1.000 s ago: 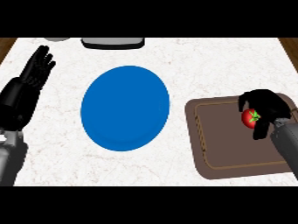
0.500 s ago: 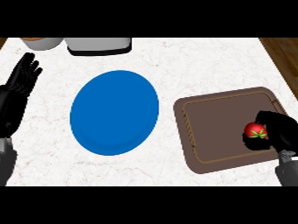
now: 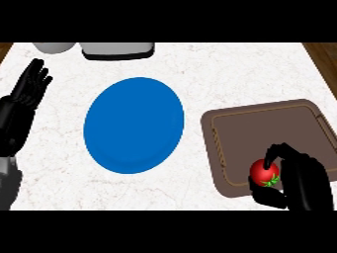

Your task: Pick the tomato from the tray and place it in the plate

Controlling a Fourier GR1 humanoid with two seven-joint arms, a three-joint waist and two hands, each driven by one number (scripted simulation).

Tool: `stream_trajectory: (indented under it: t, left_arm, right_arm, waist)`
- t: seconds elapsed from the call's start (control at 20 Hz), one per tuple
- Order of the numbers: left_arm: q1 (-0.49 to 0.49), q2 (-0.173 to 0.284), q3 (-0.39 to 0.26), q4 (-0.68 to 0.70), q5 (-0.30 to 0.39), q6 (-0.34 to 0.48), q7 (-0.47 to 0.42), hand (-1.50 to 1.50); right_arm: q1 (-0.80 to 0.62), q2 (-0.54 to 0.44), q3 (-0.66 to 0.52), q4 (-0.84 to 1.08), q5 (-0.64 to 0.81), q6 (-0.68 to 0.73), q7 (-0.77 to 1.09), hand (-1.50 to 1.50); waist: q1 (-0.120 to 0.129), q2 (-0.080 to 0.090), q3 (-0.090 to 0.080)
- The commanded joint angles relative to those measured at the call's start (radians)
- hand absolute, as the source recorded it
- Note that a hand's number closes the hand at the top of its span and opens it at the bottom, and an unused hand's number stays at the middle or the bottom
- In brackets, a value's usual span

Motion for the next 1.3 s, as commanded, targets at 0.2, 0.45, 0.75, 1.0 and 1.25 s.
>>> stream_trajectory:
  t: [0.2,0.45,0.75,1.0,1.25]
  left_arm:
    - [-0.031,-0.008,-0.002,0.026,0.009,-0.032,-0.016,0.0]
    - [-0.013,-0.007,0.011,-0.017,0.011,-0.052,0.001,0.0]
    - [-0.094,-0.017,0.02,0.046,0.009,-0.059,0.011,0.0]
    - [-0.125,-0.053,-0.002,0.112,-0.027,-0.047,-0.041,0.0]
    - [-0.108,-0.024,0.011,0.073,-0.018,-0.073,-0.011,0.0]
  right_arm:
    - [-0.01,0.167,0.257,-0.356,0.134,0.068,0.151,1.5]
    - [-0.237,0.301,0.337,-0.214,0.17,0.165,0.263,1.5]
    - [-0.558,0.305,0.324,0.065,0.033,0.038,0.413,1.5]
    - [-0.773,0.306,0.312,0.284,-0.14,-0.103,0.476,1.5]
    - [-0.937,0.306,0.25,0.575,-0.24,-0.238,0.405,1.5]
  waist:
    - [0.04,0.015,0.003]
    - [0.058,0.018,0.004]
    - [0.068,0.022,0.004]
    - [0.077,0.025,0.004]
    - [0.094,0.028,0.004]
